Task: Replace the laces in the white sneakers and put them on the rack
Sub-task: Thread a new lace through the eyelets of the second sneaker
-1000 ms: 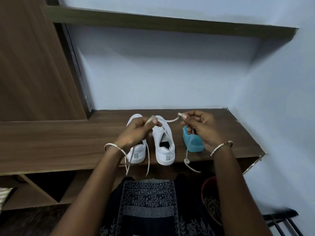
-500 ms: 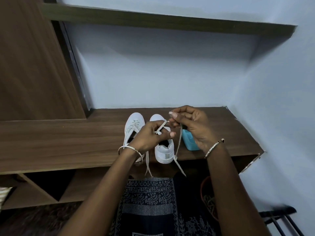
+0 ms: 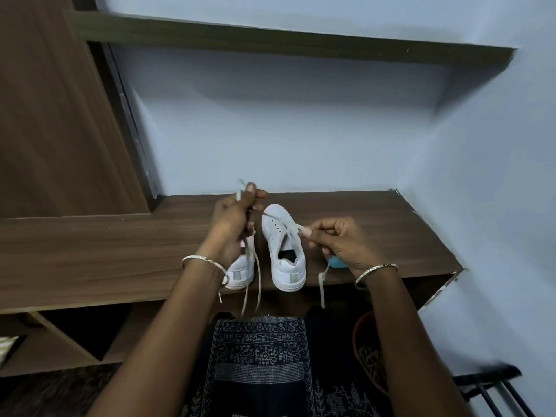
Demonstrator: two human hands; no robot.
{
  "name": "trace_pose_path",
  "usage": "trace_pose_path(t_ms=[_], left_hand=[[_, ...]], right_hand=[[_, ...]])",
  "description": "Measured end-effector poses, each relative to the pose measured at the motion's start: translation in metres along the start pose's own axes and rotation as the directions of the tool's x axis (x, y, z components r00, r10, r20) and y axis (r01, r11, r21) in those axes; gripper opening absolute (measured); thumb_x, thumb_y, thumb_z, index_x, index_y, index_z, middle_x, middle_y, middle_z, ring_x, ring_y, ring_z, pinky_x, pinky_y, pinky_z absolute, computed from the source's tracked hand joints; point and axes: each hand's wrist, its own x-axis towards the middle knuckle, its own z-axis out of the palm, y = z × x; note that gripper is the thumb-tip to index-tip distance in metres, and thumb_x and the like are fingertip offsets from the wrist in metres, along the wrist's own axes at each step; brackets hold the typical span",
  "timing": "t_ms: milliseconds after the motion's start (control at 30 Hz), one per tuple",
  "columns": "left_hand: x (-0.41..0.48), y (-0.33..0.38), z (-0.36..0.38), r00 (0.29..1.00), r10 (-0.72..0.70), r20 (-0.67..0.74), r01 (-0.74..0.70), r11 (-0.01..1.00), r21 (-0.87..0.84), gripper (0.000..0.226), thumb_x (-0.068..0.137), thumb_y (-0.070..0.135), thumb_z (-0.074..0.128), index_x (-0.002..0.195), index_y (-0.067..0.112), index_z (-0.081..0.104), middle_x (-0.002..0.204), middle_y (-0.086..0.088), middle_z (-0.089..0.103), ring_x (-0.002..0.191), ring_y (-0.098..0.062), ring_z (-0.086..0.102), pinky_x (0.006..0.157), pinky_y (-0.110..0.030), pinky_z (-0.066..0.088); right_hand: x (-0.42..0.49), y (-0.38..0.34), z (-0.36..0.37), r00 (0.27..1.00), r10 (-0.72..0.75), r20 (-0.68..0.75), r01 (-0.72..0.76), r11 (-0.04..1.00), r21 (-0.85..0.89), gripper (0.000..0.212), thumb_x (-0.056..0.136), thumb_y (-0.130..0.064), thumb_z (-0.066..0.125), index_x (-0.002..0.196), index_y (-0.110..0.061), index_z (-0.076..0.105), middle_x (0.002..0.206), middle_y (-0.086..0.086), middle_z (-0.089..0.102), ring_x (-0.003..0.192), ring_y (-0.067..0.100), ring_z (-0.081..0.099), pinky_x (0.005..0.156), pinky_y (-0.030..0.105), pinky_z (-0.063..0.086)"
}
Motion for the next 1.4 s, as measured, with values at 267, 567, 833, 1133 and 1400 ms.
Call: trace_pose_path(t_ms=[267,567,833,1133,1400], left_hand=[[0.019,-0.014,-0.053,0.971,0.017,-0.239,0.007,0.995,0.098,0.032,0.104,0.024,0.046,0.090,0.002,0.065,0.044,0.008,0.040,0.029,-0.001,0.027,0.033,-0.012,0.020],[0.031,-0.019,-0.073,0.947,0.069,-0.313,-0.026,0.990,0.140,0.034,0.103,0.029,0.048,0.086,0.007,0.068,0.050,0.005,0.027,0.033,-0.002,0.019,0.036,-0.013,0.015],[0.027,-0.026,-0.077,0.949,0.057,-0.310,0.009,0.978,0.207,0.035,0.104,0.030,0.047,0.086,0.008,0.068,0.042,0.011,0.027,0.033,-0.003,0.018,0.036,-0.014,0.015],[0.014,-0.056,-0.048,0.992,-0.121,0.031,0.077,0.786,0.614,0.037,0.103,0.029,0.049,0.082,0.010,0.072,0.064,-0.007,0.064,0.049,-0.014,0.051,0.045,-0.020,0.035],[-0.003,-0.060,0.004,0.978,0.064,0.196,-0.203,0.135,0.970,0.032,0.086,0.046,0.067,0.098,0.016,0.067,0.095,0.000,0.067,0.092,-0.020,0.064,0.077,-0.033,0.051]], right_hand=[[-0.002,0.032,-0.055,0.975,-0.056,-0.217,-0.002,0.967,-0.256,0.012,0.087,-0.008,0.073,0.086,0.004,0.074,0.061,0.005,0.065,0.048,-0.002,0.054,0.054,0.010,0.041],[0.003,0.077,-0.082,0.859,-0.155,-0.489,-0.265,0.683,-0.681,0.013,0.085,-0.007,0.071,0.092,-0.014,0.079,0.090,0.011,0.074,0.090,0.033,0.067,0.073,0.031,0.044],[0.006,0.077,-0.078,0.694,0.166,-0.700,-0.229,0.973,0.004,0.017,0.096,-0.002,0.054,0.103,-0.002,0.070,0.065,0.001,0.069,0.041,0.010,0.059,0.047,0.012,0.045],[0.014,0.050,-0.061,0.841,0.449,-0.301,-0.282,0.840,0.463,0.029,0.097,-0.004,0.037,0.118,-0.010,0.056,0.059,0.004,0.045,0.033,0.005,0.030,0.030,0.014,0.022],[0.006,0.008,-0.025,0.983,0.181,-0.012,-0.173,0.957,0.231,0.027,0.102,-0.006,0.048,0.119,0.001,0.066,0.065,0.007,0.059,0.041,0.005,0.035,0.034,0.016,0.017]])
